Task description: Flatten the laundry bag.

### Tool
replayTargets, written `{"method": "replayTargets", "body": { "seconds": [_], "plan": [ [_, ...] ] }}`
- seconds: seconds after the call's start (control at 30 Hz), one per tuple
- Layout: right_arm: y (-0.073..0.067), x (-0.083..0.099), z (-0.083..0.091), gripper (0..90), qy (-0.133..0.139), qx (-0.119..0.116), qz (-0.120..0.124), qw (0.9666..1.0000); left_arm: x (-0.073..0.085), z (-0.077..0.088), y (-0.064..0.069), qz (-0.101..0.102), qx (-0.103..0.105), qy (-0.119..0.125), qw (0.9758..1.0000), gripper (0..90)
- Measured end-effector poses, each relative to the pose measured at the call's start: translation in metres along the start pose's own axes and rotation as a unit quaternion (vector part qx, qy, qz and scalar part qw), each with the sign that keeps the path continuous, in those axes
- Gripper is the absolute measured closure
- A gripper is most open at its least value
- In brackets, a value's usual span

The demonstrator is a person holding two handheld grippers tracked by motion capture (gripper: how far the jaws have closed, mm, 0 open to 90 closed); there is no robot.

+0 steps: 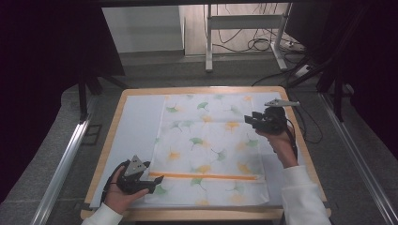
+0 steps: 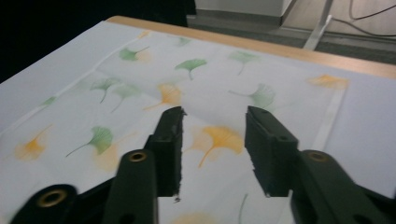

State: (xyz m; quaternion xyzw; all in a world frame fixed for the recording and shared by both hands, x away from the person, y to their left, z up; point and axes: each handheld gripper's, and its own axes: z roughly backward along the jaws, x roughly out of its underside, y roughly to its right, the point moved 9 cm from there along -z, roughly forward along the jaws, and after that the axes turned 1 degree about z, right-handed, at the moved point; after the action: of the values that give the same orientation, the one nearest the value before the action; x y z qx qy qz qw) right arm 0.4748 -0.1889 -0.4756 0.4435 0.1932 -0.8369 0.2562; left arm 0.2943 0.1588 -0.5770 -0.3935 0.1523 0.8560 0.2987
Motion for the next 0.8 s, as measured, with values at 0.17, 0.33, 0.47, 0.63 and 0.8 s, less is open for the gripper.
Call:
{"method": "replayTargets", "body": {
  "seconds": [0.17,0.33,0.47,0.63,0.8],
  "plan": [
    [-0.013,0.014,0.001,70.0,-0.029,-0.027,0.010,0.9992,-0.002,0.000,0.000,0.005,0.002,0.010,0.9999,23.8],
    [-0.025,0.028,0.006,82.4,-0.042,-0.042,0.020,0.9980,-0.002,0.000,-0.001,0.009,0.001,0.014,0.9999,23.3],
    [-0.035,0.043,0.012,88.8,-0.057,-0.048,0.033,0.9967,-0.004,0.001,0.000,0.019,0.007,0.020,0.9996,23.0],
    [-0.042,0.057,0.024,88.9,-0.064,-0.050,0.037,0.9960,-0.004,0.001,0.000,0.020,0.008,0.020,0.9996,23.0],
    [-0.044,0.078,0.036,89.0,-0.069,-0.051,0.024,0.9961,-0.004,0.001,0.000,0.021,0.010,0.021,0.9995,23.1]
  ]
}}
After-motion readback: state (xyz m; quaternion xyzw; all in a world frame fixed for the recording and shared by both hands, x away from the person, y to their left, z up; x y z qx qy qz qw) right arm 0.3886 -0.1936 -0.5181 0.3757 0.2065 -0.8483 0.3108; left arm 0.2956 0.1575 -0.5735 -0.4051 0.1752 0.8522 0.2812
